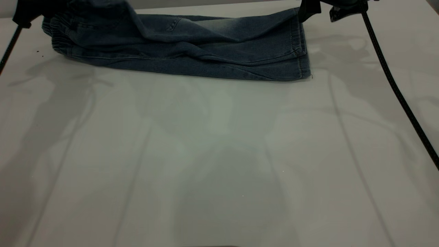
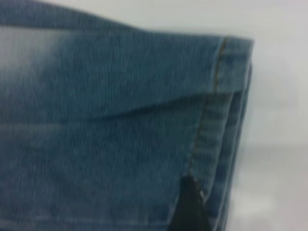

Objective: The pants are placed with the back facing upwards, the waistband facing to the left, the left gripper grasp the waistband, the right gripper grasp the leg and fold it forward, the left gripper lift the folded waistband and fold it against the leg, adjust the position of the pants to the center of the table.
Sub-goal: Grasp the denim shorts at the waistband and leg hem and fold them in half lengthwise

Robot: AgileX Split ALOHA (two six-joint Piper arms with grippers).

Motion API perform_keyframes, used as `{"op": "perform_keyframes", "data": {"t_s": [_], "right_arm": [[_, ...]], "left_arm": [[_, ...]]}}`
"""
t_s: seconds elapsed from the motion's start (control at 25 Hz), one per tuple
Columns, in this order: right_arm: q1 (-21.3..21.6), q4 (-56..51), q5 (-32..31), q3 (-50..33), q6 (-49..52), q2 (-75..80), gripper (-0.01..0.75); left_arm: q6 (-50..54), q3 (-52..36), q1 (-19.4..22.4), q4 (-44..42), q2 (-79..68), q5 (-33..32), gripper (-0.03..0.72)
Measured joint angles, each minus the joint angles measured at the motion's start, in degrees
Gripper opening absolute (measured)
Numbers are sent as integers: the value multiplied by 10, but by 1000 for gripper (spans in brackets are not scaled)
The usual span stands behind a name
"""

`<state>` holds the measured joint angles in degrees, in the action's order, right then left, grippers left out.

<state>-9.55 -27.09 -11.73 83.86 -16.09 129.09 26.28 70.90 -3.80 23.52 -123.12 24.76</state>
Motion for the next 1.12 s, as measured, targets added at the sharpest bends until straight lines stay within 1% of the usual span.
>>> {"op": "perform_keyframes", "data": {"t_s": [0.08, 0.16, 0.2, 0.28, 0.36, 0.48, 0.56, 0.68, 0.84, 0.92, 1.12], "right_arm": [[0, 0, -12, 0, -1, -1, 493], [0, 0, -26, 0, -8, -4, 496], [0, 1, -33, 0, -14, -8, 496], [0, 2, -48, 0, -26, -20, 496], [0, 3, -63, 0, -43, -34, 496], [-1, -5, -87, 0, -59, -48, 497], [-3, -9, -106, 0, -71, -52, 497], [-19, -17, -126, 0, -84, -52, 497], [-53, -26, -140, 12, -88, -52, 497], [-72, -26, -143, 25, -88, -52, 497], [-104, -32, -153, 57, -87, -52, 497]], "left_arm": [[-7, 0, 0, -45, 0, 18, 384], [-32, 0, 1, -102, 0, 41, 414], [-51, 0, 3, -136, 0, 48, 421], [-90, 0, 6, -210, 3, 41, 428], [-126, 1, 6, -293, 13, -10, 430], [-145, 15, 3, -403, 24, -133, 430], [-149, 28, 1, -430, 26, -233, 430], [-150, 52, 8, -441, 26, -356, 430], [-140, 104, 38, -442, 26, -448, 430], [-131, 132, 49, -436, 23, -475, 430], [-129, 215, 51, -411, -2, -524, 430]]}}
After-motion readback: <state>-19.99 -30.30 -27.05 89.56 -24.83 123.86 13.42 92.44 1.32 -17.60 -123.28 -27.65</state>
